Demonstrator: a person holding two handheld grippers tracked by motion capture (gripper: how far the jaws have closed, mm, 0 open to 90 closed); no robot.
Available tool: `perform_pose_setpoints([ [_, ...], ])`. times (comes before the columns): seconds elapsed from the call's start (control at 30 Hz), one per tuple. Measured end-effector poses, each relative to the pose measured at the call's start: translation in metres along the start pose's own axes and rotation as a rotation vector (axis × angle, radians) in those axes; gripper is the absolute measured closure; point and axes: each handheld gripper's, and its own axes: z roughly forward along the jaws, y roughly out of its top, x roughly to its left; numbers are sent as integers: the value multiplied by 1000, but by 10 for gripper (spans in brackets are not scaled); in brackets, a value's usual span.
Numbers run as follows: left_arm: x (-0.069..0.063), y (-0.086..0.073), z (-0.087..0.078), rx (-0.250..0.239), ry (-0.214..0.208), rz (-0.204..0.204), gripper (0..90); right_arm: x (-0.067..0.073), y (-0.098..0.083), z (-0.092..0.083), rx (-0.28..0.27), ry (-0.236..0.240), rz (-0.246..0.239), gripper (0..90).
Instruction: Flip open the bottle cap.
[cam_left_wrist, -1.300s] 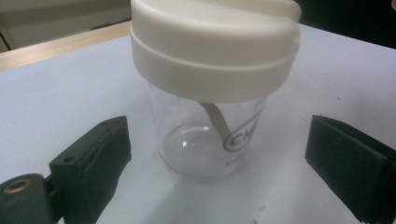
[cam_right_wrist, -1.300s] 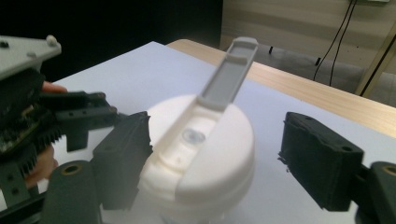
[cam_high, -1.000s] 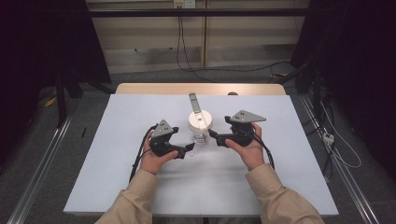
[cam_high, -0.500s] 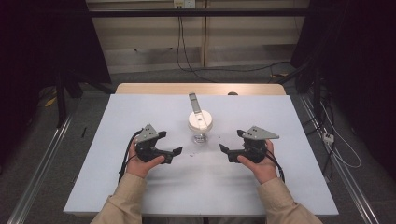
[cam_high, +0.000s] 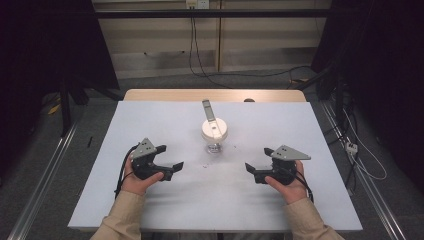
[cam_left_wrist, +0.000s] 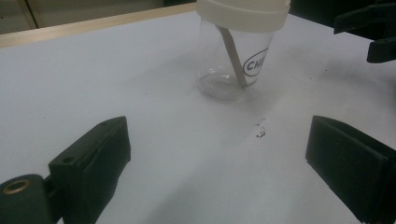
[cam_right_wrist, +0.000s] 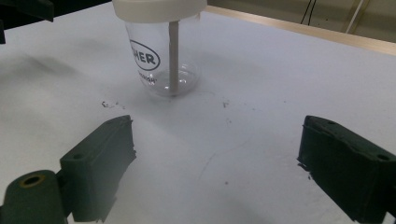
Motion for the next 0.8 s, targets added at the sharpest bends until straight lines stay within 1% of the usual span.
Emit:
perform_pose_setpoints([
  [0.07,1,-2,-2,-1,8,2,63,-1,-2,-3,-1,0,5,102],
  [0.27,2,-5,-9,7,10,4,64,-4,-8,-11,-4,-6,12,102],
  [0.3,3,-5,-10,10,13,12,63,-5,-9,-12,-7,-8,12,102],
  [0.33,2,-6,-11,7,13,2,64,-5,-9,-14,-10,-10,14,102],
  [0.37,3,-6,-12,9,14,12,64,-6,-10,-15,-8,-12,16,102],
  [0.4,3,-7,-12,6,14,1,64,-6,-11,-17,-10,-14,16,102],
  [0.5,5,-9,-15,11,19,5,63,-8,-14,-20,-10,-18,16,102],
  [0.53,5,-9,-15,12,20,1,63,-8,-14,-20,-8,-19,18,102],
  [0.57,6,-10,-16,11,22,7,64,-8,-15,-21,-10,-19,16,102],
  [0.6,6,-10,-17,11,22,-2,63,-8,-16,-22,-8,-19,17,102],
  [0.8,9,-13,-24,9,35,-8,64,-9,-20,-25,-10,-25,14,101],
])
